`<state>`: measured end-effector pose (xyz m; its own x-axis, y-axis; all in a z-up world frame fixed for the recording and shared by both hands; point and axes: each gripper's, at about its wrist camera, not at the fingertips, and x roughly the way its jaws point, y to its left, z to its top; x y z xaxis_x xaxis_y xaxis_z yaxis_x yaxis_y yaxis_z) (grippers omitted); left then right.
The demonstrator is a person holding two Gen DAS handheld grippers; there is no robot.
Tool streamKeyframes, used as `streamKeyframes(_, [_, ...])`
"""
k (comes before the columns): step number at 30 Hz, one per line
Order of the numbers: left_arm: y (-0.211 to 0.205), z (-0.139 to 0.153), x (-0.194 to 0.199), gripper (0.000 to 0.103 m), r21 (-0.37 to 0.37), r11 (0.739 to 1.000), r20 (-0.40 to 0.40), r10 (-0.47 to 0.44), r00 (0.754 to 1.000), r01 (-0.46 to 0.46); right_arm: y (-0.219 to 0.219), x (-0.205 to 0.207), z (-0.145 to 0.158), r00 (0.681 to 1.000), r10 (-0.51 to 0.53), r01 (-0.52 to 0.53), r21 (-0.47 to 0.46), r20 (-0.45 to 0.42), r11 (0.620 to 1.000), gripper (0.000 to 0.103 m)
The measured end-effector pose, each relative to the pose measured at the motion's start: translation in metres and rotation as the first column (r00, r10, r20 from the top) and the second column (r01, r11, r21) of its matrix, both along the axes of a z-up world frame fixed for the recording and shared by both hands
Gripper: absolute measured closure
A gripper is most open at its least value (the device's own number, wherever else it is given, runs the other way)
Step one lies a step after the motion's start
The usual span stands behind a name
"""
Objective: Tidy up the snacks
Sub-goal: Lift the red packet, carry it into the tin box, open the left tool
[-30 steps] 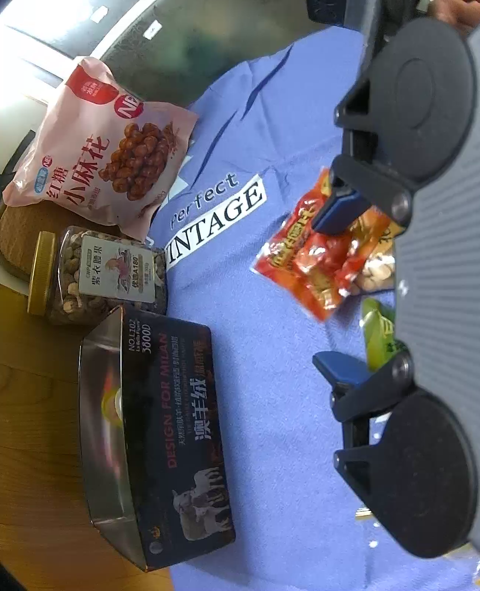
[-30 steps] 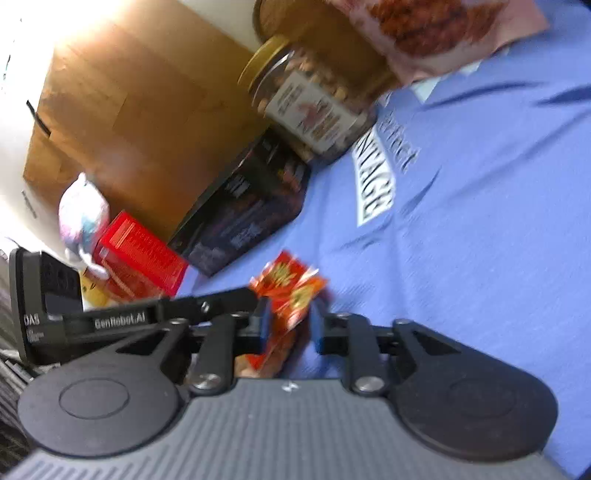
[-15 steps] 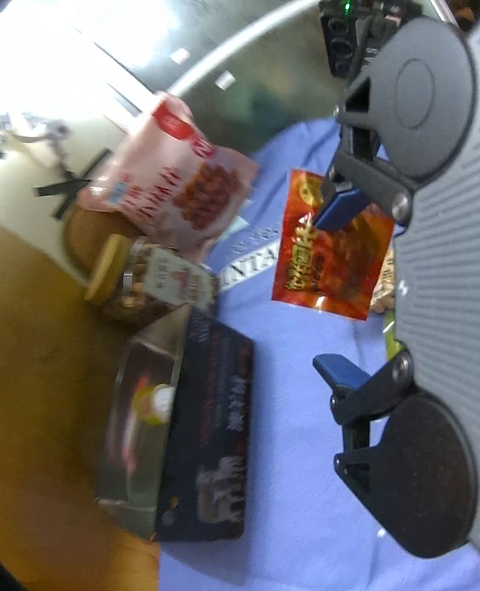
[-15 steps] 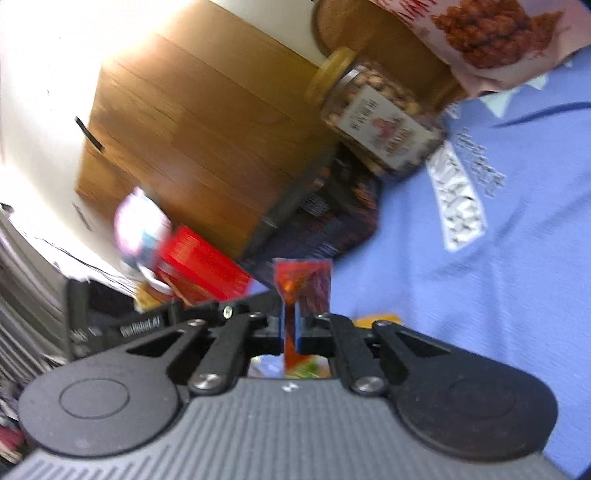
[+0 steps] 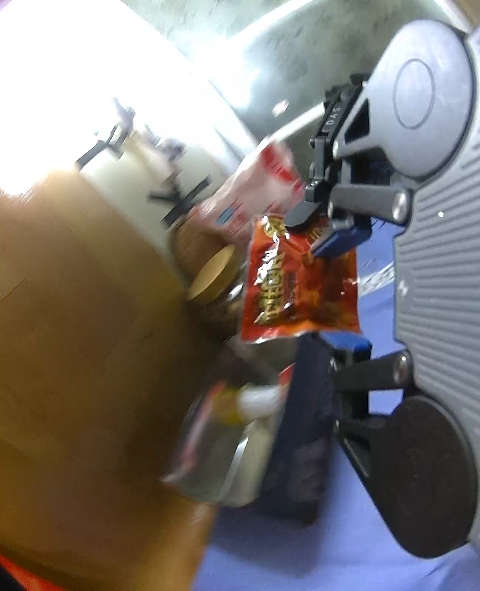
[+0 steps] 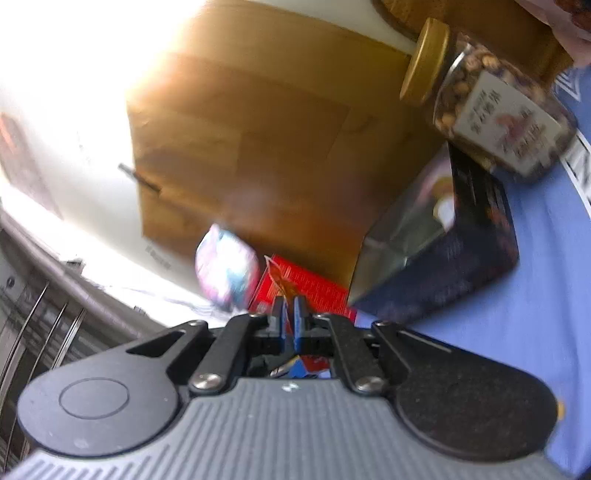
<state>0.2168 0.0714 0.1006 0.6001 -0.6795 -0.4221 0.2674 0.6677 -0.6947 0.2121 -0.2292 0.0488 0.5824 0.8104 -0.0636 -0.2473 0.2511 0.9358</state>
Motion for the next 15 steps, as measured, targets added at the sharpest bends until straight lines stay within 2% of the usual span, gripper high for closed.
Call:
streamKeyframes(4, [-0.007,0.006,0.036,0.065,0.151,0.985,0.025,0.078,0.997,-0.08,0.014,0.039,0.006,0.999,-0.035,0.036,-0.109,0.012,0.993,0.097])
streamKeyframes(7, [-0.017,-0.004,0.059,0.062,0.267,0.957,0.011,0.118,0.993,-0.117,0.035,0.059,0.008,0.997,-0.061,0.072,-0.28,0.048,0.957,0.094])
streamKeyframes(9, [-0.023,-0.01,0.065,0.057,0.329,0.935,0.004,0.139,0.99,-0.132,0.051,0.065,0.009,0.994,-0.064,0.097,-0.402,0.093,0.91,0.091])
streamKeyframes(10, [-0.024,-0.01,0.064,0.052,0.346,0.928,0.02,0.142,0.99,-0.14,0.06,0.067,0.011,0.991,-0.068,0.114,-0.468,0.114,0.876,0.082])
streamKeyframes(12, [-0.02,-0.006,0.055,0.042,0.36,0.914,0.089,0.167,0.982,-0.188,0.072,0.059,0.017,0.978,-0.105,0.196,-0.608,0.183,0.769,0.07])
streamKeyframes(13, [-0.017,-0.004,0.05,0.04,0.367,0.903,0.121,0.189,0.974,-0.221,0.072,0.051,0.019,0.967,-0.121,0.238,-0.617,0.225,0.75,0.068])
streamKeyframes(15, [-0.01,-0.001,0.044,0.04,0.397,0.867,0.173,0.253,0.952,-0.303,0.063,0.038,0.02,0.954,-0.147,0.279,-0.588,0.262,0.76,0.068])
